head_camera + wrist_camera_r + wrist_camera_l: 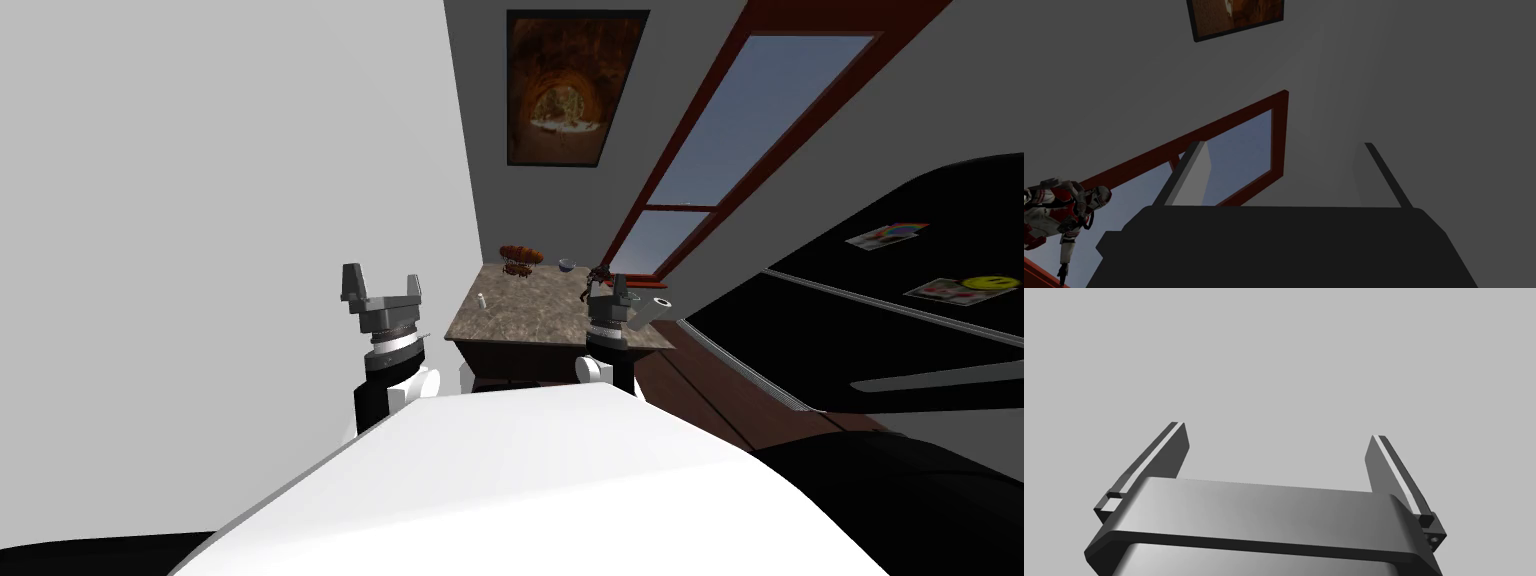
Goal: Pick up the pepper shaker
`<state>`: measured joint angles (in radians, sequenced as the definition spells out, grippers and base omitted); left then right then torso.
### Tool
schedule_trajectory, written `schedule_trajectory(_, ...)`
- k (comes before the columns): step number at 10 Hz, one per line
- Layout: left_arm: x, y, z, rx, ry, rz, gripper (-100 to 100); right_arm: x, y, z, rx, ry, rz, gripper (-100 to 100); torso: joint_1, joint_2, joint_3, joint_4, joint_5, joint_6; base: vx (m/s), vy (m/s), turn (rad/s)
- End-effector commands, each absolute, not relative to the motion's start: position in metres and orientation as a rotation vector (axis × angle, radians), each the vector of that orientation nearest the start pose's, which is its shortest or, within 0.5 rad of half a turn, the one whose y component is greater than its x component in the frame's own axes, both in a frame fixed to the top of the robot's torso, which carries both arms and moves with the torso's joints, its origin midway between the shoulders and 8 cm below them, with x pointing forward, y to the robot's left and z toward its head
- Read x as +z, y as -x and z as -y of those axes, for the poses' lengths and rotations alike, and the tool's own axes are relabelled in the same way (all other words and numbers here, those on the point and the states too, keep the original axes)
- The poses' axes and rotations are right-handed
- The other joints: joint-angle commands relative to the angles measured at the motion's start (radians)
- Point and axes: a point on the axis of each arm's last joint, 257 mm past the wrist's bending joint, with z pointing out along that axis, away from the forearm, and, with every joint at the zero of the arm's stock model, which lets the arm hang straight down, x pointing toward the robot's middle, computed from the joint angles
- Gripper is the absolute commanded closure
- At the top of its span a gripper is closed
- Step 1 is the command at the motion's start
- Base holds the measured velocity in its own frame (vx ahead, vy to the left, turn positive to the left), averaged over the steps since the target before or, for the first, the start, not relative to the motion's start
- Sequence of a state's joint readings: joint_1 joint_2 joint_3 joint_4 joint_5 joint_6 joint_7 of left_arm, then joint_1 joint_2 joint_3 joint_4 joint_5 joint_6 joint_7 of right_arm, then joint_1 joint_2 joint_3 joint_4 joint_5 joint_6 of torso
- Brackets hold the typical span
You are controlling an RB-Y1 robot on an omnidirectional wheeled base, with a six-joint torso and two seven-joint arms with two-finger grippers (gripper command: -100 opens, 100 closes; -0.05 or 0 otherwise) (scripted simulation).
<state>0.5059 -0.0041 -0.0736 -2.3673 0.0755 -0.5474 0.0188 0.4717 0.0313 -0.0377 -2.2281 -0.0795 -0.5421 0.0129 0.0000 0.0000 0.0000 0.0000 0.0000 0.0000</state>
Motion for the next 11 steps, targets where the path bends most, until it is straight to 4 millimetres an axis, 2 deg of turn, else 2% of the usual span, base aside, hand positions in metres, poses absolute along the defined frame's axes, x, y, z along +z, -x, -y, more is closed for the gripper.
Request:
schedule_trajectory(1,0.062,-0.328,-0.258,-1.483,0.616,-0.515,-100,0.019,-0.344,0.303,1.312,-0.708,-0.522,0,0.0,0.0,0.0,0.0,0.0,0.0,-0.013,-0.005,-0.014)
schedule_trajectory(5,0.036,-0.368,-0.254,-1.526,0.673,-0.62,-100,0.019,-0.344,0.303,1.312,-0.708,-0.522,0,-0.001,0.002,0.001,0.0,0.0,0.0,-0.033,-0.013,-0.02)
schedule_trajectory(6,0.033,-0.37,-0.255,-1.524,0.679,-0.624,-100,0.019,-0.344,0.303,1.312,-0.708,-0.522,0,-0.001,0.002,0.001,0.0,0.0,0.0,-0.03,-0.008,-0.007)
schedule_trajectory(8,0.016,-0.399,-0.255,-1.549,0.735,-0.678,-100,0.019,-0.344,0.303,1.312,-0.708,-0.522,0,0.0,0.001,0.001,0.0,0.0,0.0,-0.03,-0.008,-0.022)
schedule_trajectory(11,0.0,-0.418,-0.258,-1.555,0.783,-0.714,-100,0.019,-0.344,0.303,1.312,-0.708,-0.522,0,0.0,0.002,0.001,0.0,0.0,0.0,-0.031,-0.002,-0.012)
